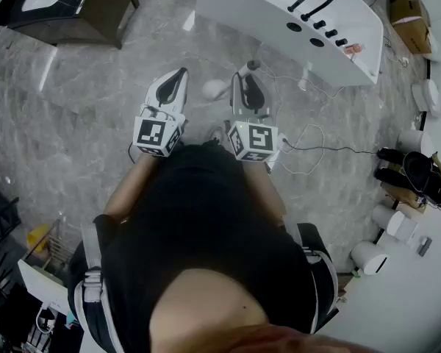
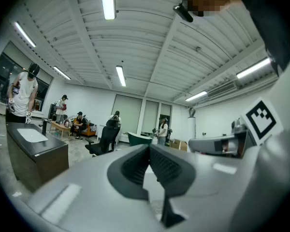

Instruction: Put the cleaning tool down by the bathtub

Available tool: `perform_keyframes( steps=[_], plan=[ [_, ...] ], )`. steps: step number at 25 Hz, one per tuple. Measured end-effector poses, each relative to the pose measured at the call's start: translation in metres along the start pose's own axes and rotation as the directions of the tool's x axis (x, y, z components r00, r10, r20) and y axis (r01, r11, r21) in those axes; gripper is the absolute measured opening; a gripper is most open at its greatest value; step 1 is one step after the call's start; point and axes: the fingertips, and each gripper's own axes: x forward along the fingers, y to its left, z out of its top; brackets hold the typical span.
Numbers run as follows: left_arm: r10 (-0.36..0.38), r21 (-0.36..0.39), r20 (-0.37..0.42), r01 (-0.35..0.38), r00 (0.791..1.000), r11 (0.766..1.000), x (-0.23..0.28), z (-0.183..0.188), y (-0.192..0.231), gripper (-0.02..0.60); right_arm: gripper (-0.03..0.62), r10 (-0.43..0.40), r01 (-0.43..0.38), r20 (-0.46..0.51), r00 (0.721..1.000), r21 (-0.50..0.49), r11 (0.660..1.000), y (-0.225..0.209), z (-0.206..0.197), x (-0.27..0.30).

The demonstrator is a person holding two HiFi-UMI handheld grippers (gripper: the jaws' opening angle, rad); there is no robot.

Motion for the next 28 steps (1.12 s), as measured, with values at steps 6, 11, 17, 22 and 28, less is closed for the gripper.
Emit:
perform_keyframes(
  steps=[6, 11, 17, 22, 28],
  plan=[
    [-0.005, 0.001, -0.012, 0.005, 1.000, 1.000, 0.000, -0.001, 0.001, 0.008, 0.089, 0.008, -0.008, -0.004, 1.000, -0.008, 1.000, 0.004, 0.000, 0.003],
    [-0.006, -0.002, -0.018, 0.006, 1.000, 1.000, -0.005, -0.005, 0.009, 0.009, 0.089, 0.001, -0.001, -0.007, 1.000, -0.001, 1.000, 0.009, -0.004, 0.005],
    [-0.005, -0.024, -0.023, 0.004, 1.000, 1.000, -0.017, -0.006, 0.035, 0.008, 0.091, -0.015, 0.016, -0.010, 1.000, 0.016, 1.000, 0.026, -0.007, 0.010],
    [-0.023, -0.023, -0.037, 0.022, 0.999, 1.000, -0.031, -0.008, 0.061, 0.008, 0.089, -0.050, 0.050, -0.004, 0.999, 0.002, 0.999, 0.045, -0.011, 0.018],
    [-0.073, -0.023, -0.040, 0.072, 0.996, 0.997, -0.042, -0.011, 0.082, 0.008, 0.089, -0.102, 0.102, 0.012, 0.995, 0.023, 0.995, 0.066, -0.015, 0.026]
  ],
)
